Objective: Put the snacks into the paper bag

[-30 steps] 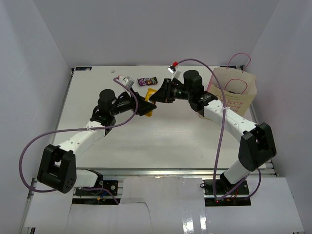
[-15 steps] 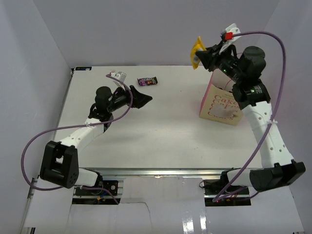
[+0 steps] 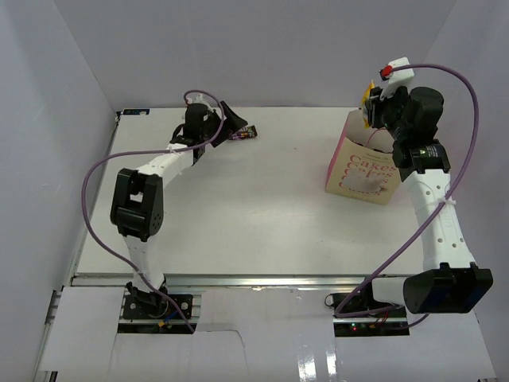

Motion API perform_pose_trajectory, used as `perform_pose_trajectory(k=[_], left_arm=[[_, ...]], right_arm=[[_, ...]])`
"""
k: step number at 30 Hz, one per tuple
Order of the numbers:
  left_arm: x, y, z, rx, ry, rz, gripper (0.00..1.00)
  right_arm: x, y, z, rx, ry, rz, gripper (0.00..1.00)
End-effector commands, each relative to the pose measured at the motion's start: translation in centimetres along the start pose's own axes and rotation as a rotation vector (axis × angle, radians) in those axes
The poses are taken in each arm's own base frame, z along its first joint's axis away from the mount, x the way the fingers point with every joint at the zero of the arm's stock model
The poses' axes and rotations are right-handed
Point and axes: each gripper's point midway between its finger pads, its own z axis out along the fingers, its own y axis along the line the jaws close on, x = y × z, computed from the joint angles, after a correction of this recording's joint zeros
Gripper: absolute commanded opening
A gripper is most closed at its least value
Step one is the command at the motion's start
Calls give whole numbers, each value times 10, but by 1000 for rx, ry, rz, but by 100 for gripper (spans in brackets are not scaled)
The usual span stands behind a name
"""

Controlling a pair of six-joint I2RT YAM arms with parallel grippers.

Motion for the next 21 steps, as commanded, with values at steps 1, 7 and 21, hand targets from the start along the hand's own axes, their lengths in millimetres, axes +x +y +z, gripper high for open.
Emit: perform_pose_trajectory(k=[1, 7, 21], left_arm=[[-14, 52, 17, -298, -24, -168, 98], [-8, 83, 68, -395, -25, -336, 98], [-3, 139, 112, -554, -135, -497, 86]], right_arm=[[6, -20, -1, 71, 15, -4, 35], [-8, -13, -5, 7, -31, -17, 89], [-6, 17, -10, -128, -49, 89, 97]])
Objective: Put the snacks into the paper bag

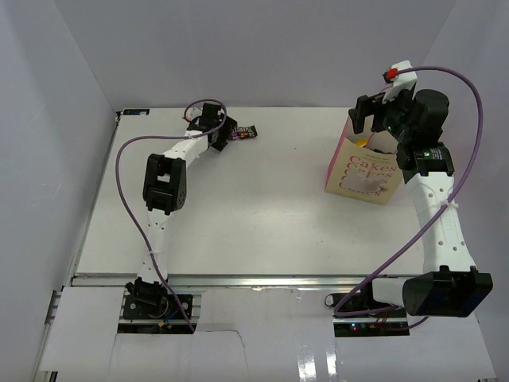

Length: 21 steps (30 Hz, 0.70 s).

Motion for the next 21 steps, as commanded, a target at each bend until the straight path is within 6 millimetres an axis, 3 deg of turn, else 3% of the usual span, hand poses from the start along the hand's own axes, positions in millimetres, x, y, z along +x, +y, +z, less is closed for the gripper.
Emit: perform_pose_trajectory(k=[1, 5, 7, 8, 9, 11, 12, 14, 15, 18, 19, 20, 21], left_arm=[[-4, 8, 15, -45, -30, -50, 76], [4, 4, 24, -7, 8, -28, 57], [3, 1, 25, 32, 12, 6, 42], [2, -12, 22, 106, 23, 29, 33], [3, -2, 24, 104, 30, 50, 28], [1, -13, 13, 176, 43, 149, 19], [2, -27, 6, 261, 61, 190, 17], [0, -31, -10, 352, 71, 301, 9], [-1, -44, -22, 448, 80, 338, 7], [4, -50, -56, 576, 99, 496, 4], [14, -35, -61, 579, 126, 532, 2], [19, -35, -74, 620, 135, 574, 2], [11, -57, -105, 722, 81, 645, 2]], right_arm=[[-19, 8, -6, -34, -71, 17, 97], [-22, 19, -8, -93, -81, 23, 97], [-25, 40, -13, -222, -96, -24, 97], [-24, 55, -16, -318, -101, -64, 98], [-23, 90, -32, -544, -132, -145, 98], [-21, 123, -55, -771, -179, -191, 98], [-23, 141, -72, -905, -221, -198, 97], [-18, 156, -76, -957, -219, -197, 97], [-16, 167, -75, -974, -213, -199, 96], [-4, 189, -61, -980, -158, -191, 96], [1, 196, -56, -976, -132, -180, 96], [8, 215, -49, -996, -98, -169, 95], [16, 216, -34, -920, -50, -163, 95]])
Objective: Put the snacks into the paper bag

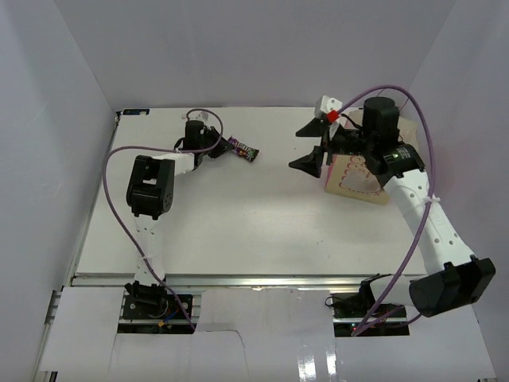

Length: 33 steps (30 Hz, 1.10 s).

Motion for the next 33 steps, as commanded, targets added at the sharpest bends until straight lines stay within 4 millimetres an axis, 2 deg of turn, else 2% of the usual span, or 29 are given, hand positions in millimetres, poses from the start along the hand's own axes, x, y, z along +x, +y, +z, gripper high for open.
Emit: perform_pose_trajectory(k=[1, 2, 3, 4, 5, 6, 7, 8, 9, 10, 12, 13, 16, 17, 21, 25, 28, 30, 31, 33], left_arm=[[-27, -102, -70, 371, -66, 343, 1], [-16, -108, -91, 413, -54, 372, 1], [-7, -111, -102, 443, -34, 407, 0], [6, -116, -114, 491, 10, 422, 0], [28, -104, -124, 492, 54, 410, 0], [27, -116, -144, 522, 39, 430, 0], [36, -117, -155, 538, 54, 432, 0], [52, -105, -164, 529, 78, 414, 0], [51, -116, -181, 553, 58, 430, 0], [54, -117, -189, 563, 60, 428, 0], [71, -113, -203, 569, 87, 413, 0], [69, -123, -216, 590, 71, 424, 0], [81, -124, -230, 608, 87, 420, 0], [80, -128, -237, 618, 80, 423, 0], [85, -130, -243, 632, 92, 419, 0], [84, -137, -246, 652, 94, 417, 0], [82, -144, -250, 674, 88, 419, 0], [80, -149, -254, 688, 86, 417, 1], [79, -151, -256, 694, 79, 419, 1], [77, -157, -260, 708, 78, 413, 4]], right_arm=[[27, -4, 36, 54, 88, 68, 95], [45, -12, 55, 122, 138, 157, 97], [52, -18, 64, 167, 156, 222, 97], [73, -27, 78, 208, 192, 315, 97], [78, -31, 90, 243, 199, 371, 97], [86, -36, 96, 290, 222, 444, 98], [110, -39, 110, 291, 276, 480, 98], [110, -37, 120, 295, 299, 507, 98], [117, -38, 127, 304, 326, 515, 98], [137, -39, 137, 300, 374, 540, 98], [138, -38, 149, 283, 389, 551, 98], [146, -37, 155, 278, 406, 556, 98], [147, -31, 166, 241, 402, 545, 98], [144, -22, 170, 186, 390, 562, 97], [132, 9, 176, 16, 344, 623, 80], [129, 41, 172, -139, 314, 669, 73], [130, 54, 168, -198, 308, 681, 58], [128, 55, 166, -205, 303, 666, 51], [127, 55, 165, -205, 301, 660, 42], [122, 55, 163, -211, 292, 631, 33]])
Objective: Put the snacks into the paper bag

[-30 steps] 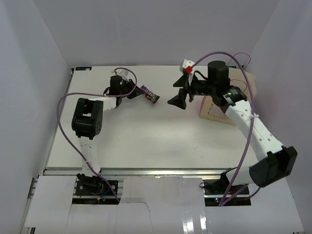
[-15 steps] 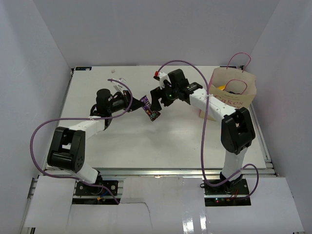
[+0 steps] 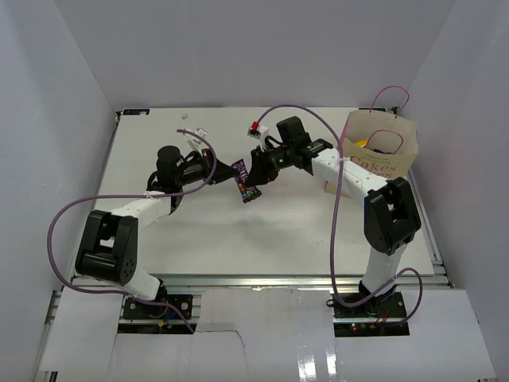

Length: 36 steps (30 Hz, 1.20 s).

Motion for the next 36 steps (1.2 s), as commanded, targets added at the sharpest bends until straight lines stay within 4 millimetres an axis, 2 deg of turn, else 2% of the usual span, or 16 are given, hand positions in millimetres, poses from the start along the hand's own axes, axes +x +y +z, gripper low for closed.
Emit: perform_pose_trajectory(k=[1, 3, 4, 6, 9, 11, 12, 13, 15, 17, 19, 20, 22, 27, 32, 36], left_arm=[[-28, -38, -5, 88, -60, 89, 6], [-32, -42, -6, 95, -68, 86, 13], [-35, -45, -6, 96, -78, 81, 24], [-42, -49, -7, 95, -98, 84, 34], [-61, -60, -11, 82, -164, 108, 62], [-82, -71, -18, 59, -240, 157, 89], [-91, -76, -22, 50, -272, 179, 98], [-98, -77, -26, 33, -294, 193, 98], [-112, -82, -32, -6, -332, 244, 98], [-115, -79, -35, -35, -329, 275, 98], [-108, -73, -35, -56, -312, 262, 98], [-105, -72, -36, -61, -309, 259, 98], [-96, -64, -37, -76, -298, 241, 98], [-87, -53, -43, -128, -312, 219, 98], [-84, -49, -43, -148, -301, 209, 98], [-82, -49, -43, -147, -290, 202, 98]], right_arm=[[-22, 30, -17, -76, -59, -100, 26], [-30, 33, -24, -74, -78, -154, 16], [-34, 34, -28, -77, -87, -165, 8], [-44, 34, -40, -68, -116, -190, 8], [-63, 34, -67, -39, -168, -233, 8], [-77, 35, -88, -4, -207, -283, 8], [-95, 39, -116, 44, -262, -336, 8], [-105, 38, -132, 86, -294, -391, 8], [-140, 44, -188, 226, -405, -491, 8], [-163, 31, -234, 407, -477, -517, 8], [-183, 11, -301, 668, -562, -515, 8], [-183, 3, -333, 766, -590, -510, 8], [-180, -10, -370, 923, -609, -485, 8], [-135, -53, -434, 1208, -541, -412, 8], [-88, -87, -442, 1269, -441, -311, 9], [-60, -108, -444, 1310, -357, -255, 20]])
